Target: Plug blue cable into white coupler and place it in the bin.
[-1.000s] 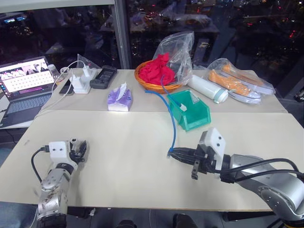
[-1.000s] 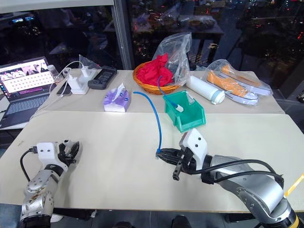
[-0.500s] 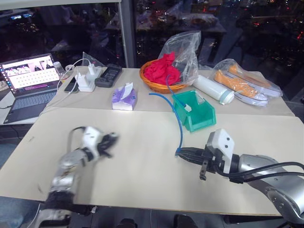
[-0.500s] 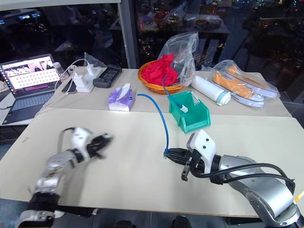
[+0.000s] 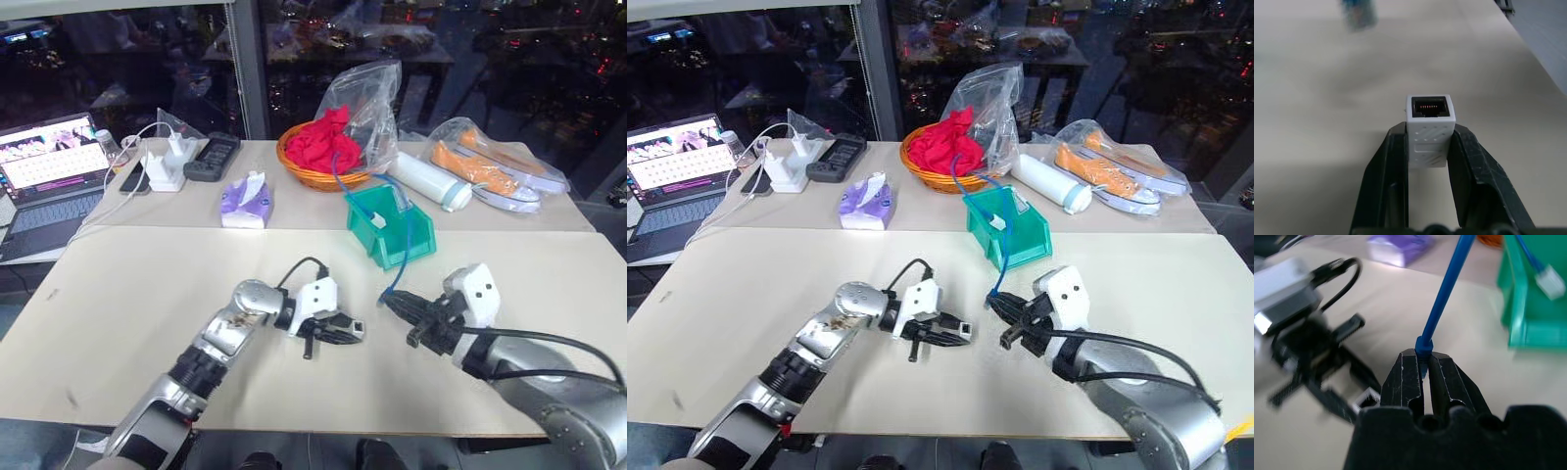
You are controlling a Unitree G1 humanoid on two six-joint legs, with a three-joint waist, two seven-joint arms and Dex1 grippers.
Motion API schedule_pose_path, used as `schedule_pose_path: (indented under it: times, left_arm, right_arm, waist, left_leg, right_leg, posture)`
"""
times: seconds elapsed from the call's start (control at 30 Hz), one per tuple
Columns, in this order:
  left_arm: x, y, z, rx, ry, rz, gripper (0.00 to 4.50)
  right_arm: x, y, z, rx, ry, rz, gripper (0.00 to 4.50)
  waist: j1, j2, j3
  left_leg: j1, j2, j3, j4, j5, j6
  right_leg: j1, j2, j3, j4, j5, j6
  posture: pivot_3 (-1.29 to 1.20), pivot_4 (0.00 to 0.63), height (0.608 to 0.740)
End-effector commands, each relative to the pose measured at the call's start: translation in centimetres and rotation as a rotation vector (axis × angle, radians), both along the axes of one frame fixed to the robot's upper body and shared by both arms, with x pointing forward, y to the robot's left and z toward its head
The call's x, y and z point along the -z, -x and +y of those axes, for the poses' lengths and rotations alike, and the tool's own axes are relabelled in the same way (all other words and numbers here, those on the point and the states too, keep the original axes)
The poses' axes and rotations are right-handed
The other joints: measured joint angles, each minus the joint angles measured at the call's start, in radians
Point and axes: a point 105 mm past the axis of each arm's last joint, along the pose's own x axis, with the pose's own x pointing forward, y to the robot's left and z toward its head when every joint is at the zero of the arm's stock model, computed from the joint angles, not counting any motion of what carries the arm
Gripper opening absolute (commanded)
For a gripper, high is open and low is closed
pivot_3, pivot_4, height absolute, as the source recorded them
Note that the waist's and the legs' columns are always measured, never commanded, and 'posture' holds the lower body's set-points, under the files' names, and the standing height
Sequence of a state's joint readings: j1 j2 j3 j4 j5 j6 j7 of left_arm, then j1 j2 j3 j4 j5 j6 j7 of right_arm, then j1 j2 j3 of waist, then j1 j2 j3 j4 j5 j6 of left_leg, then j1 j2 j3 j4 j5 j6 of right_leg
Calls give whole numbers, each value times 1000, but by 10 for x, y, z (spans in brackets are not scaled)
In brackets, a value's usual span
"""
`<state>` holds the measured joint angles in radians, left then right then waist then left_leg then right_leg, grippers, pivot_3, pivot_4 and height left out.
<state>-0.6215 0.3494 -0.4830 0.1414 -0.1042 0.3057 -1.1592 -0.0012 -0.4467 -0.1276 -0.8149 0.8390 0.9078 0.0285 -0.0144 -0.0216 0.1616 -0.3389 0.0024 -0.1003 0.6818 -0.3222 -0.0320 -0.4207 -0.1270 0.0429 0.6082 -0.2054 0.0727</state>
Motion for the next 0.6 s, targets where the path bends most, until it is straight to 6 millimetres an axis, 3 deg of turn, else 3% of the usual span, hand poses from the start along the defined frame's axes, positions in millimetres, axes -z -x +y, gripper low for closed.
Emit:
schedule_pose_path:
  times: [0.03, 0.13, 0.27, 0.6]
  left_arm:
    - [-1, -5, 0, -56, -66, -23, 628]
    - [7, -11, 6, -164, -133, 40, 628]
    - [8, -8, 7, -245, -132, 106, 628]
    - [6, -6, 4, -342, -109, 137, 628]
  right_arm:
    - [-6, 5, -1, 138, -110, 18, 0]
    - [-1, 8, 9, 182, -262, 102, 0]
    - [10, 15, 17, 193, -332, 211, 0]
    - [24, 18, 18, 188, -347, 333, 0]
  waist:
    - [-2, 0, 0]
    - [-3, 0, 0]
    - [-6, 1, 0]
    - [-5, 1, 0]
  left_leg:
    - [0, 0, 0, 0, 0, 0]
    - [1, 0, 0, 0, 0, 0]
    - [2, 0, -1, 0, 0, 0]
    - [2, 0, -1, 0, 0, 0]
  right_leg:
    - [0, 0, 0, 0, 0, 0]
    - [-1, 0, 0, 1, 0, 0]
    - [0, 0, 0, 1, 0, 0]
    - [1, 0, 0, 2, 0, 0]
  posture:
    - [0, 150, 740]
    - [0, 150, 740]
    - [0, 150, 740]
    - [0, 150, 740]
